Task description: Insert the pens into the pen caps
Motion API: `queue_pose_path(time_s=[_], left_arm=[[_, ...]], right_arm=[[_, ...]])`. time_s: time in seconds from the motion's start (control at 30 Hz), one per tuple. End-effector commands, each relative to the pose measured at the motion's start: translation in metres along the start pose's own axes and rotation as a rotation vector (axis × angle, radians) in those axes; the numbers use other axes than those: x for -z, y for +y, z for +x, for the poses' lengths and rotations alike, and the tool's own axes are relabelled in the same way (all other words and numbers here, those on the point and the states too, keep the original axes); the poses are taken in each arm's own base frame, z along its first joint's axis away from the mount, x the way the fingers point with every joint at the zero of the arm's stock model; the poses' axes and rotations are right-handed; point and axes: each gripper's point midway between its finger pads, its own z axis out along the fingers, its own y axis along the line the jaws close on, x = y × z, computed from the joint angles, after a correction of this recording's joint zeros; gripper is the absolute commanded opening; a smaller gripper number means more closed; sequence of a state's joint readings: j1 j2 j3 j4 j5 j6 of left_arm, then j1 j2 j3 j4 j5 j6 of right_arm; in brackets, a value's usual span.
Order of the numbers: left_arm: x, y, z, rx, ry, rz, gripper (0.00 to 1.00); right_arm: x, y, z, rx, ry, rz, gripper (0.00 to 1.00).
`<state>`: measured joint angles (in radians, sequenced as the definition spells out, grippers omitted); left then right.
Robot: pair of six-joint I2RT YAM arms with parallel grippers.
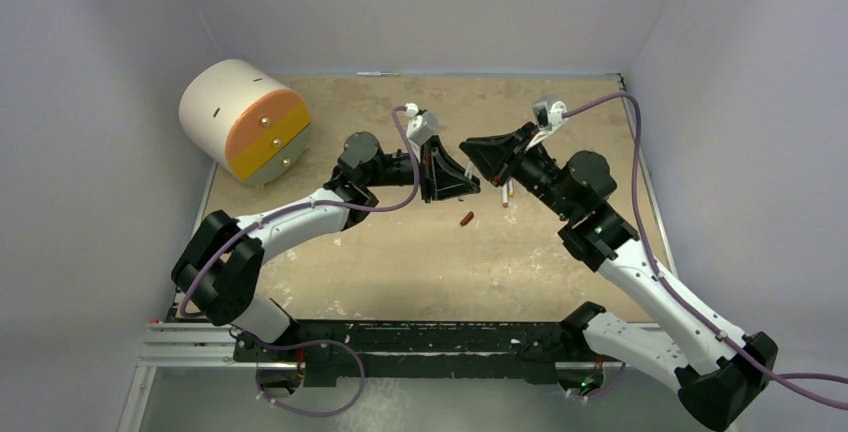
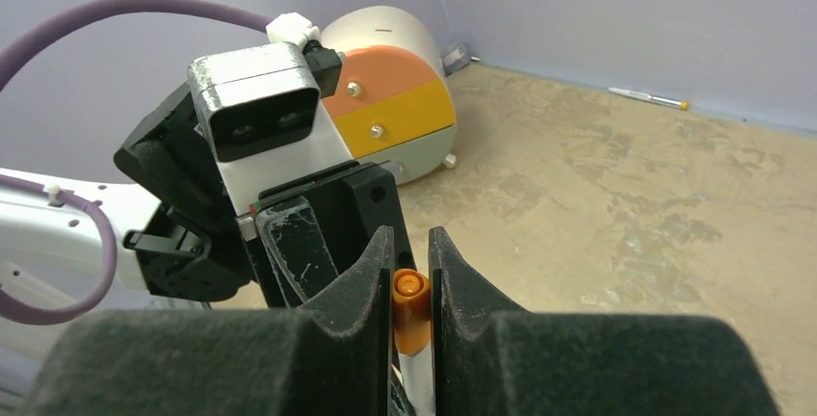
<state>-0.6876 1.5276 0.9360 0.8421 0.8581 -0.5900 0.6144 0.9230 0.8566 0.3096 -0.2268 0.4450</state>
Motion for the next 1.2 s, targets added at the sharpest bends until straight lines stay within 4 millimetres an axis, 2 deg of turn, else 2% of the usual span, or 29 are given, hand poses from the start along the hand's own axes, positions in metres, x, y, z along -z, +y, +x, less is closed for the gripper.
queue_pose_path(time_s=[0.0, 0.3, 0.6, 0.9, 1.17], left_arm=[[0.009, 0.017, -0.137, -0.243, -0.367, -0.197, 0.00], [0.007, 0.019, -0.150, -0.153, -0.433, -0.177, 0.00], [0.011, 0.041, -0.152, -0.114, -0.454, -0.224, 0.00], [0.025, 0.038, -0.178, -0.091, -0.548, -0.137, 0.00], [0.024, 0.045, -0.183, -0.122, -0.551, -0.169, 0.00]], right_arm=[[0.036, 0.009, 0.102, -0.121, 0.410, -0.023, 0.00], [0.042, -0.005, 0.126, -0.104, 0.442, 0.028, 0.00], [0.044, -0.005, 0.143, -0.118, 0.468, 0.011, 0.00], [0.053, 0.004, 0.164, -0.176, 0.479, -0.063, 0.00], [0.054, 0.012, 0.172, -0.221, 0.482, -0.113, 0.00]])
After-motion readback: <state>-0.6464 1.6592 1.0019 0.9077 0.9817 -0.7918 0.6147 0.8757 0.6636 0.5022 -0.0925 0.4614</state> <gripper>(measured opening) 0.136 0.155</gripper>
